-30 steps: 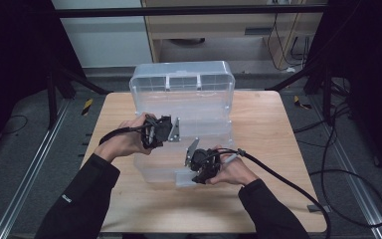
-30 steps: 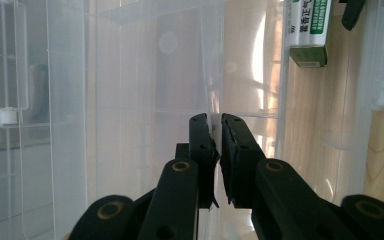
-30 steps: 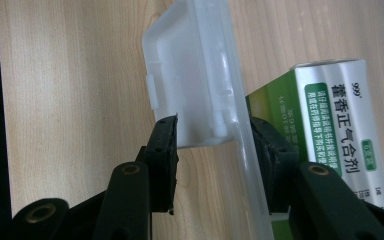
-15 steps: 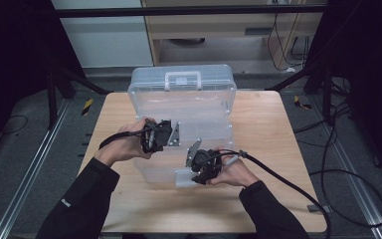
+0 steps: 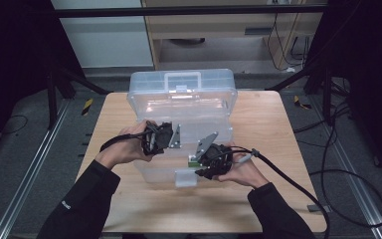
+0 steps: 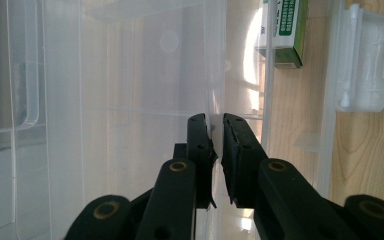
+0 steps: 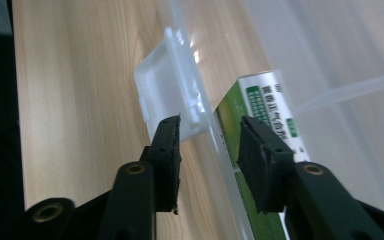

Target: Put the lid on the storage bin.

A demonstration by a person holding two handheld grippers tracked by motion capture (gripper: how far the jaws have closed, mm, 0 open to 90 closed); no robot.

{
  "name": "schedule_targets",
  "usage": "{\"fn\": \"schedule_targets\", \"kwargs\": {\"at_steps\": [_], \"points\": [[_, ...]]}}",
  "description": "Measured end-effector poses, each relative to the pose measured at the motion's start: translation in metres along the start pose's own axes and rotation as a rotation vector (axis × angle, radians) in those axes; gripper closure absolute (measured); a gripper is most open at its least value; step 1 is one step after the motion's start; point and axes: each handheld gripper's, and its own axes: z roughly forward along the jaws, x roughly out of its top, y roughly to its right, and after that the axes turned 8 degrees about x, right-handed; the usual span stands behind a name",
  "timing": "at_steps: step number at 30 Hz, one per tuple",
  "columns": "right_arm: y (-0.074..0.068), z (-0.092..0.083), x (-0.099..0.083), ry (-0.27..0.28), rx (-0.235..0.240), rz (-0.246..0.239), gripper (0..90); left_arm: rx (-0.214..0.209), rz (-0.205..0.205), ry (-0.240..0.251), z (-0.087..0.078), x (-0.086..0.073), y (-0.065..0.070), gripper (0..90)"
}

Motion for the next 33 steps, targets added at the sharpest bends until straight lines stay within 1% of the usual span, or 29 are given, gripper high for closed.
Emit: {"fn": "schedule_targets", "kwargs": {"at_steps": [1, 3, 4, 9, 12, 15, 16, 17, 18, 22, 23, 26, 28, 29, 33], "points": [[0.0, -0.003, -0.001, 0.018, 0.003, 0.02, 63.0, 0.001, 0.0, 0.0, 0.0, 0.0, 0.0, 81.8], [0.001, -0.009, -0.004, 0.036, -0.018, 0.04, 64.5, 0.002, -0.001, -0.003, 0.0, 0.001, 0.0, 81.6], [0.002, -0.012, -0.006, 0.047, -0.033, 0.057, 65.3, 0.003, 0.0, -0.005, 0.0, 0.001, 0.0, 81.6], [0.002, -0.026, -0.015, 0.109, -0.059, 0.119, 68.6, 0.006, -0.002, -0.009, 0.0, 0.001, 0.0, 81.3], [0.001, -0.032, -0.02, 0.133, -0.083, 0.137, 69.9, 0.008, -0.002, -0.012, 0.0, 0.002, 0.001, 81.2], [0.0, -0.037, -0.024, 0.159, -0.089, 0.166, 69.7, 0.01, -0.003, -0.014, 0.0, 0.002, 0.001, 81.1], [0.0, -0.04, -0.026, 0.174, -0.103, 0.171, 70.0, 0.011, -0.002, -0.015, 0.0, 0.002, 0.001, 81.1], [0.001, -0.041, -0.028, 0.183, -0.104, 0.185, 70.4, 0.011, -0.003, -0.015, 0.0, 0.002, 0.001, 81.0], [0.001, -0.043, -0.029, 0.188, -0.106, 0.191, 71.1, 0.011, -0.002, -0.015, 0.0, 0.002, 0.001, 81.1], [0.0, -0.051, -0.034, 0.241, -0.117, 0.215, 72.7, 0.016, -0.005, -0.011, 0.001, 0.002, 0.002, 81.0], [-0.001, -0.053, -0.035, 0.248, -0.112, 0.218, 73.2, 0.017, -0.006, -0.008, 0.001, 0.002, 0.002, 81.0], [-0.003, -0.058, -0.037, 0.271, -0.126, 0.219, 75.5, 0.019, -0.006, -0.008, 0.001, 0.002, 0.002, 81.0], [-0.004, -0.062, -0.038, 0.295, -0.131, 0.212, 76.3, 0.02, -0.005, -0.008, 0.001, 0.002, 0.003, 81.0], [-0.004, -0.064, -0.039, 0.306, -0.131, 0.213, 77.1, 0.018, -0.002, -0.018, 0.0, 0.002, 0.002, 81.0], [-0.004, -0.071, -0.041, 0.346, -0.15, 0.225, 79.6, 0.018, -0.005, -0.01, 0.001, 0.002, 0.003, 81.0]]}}
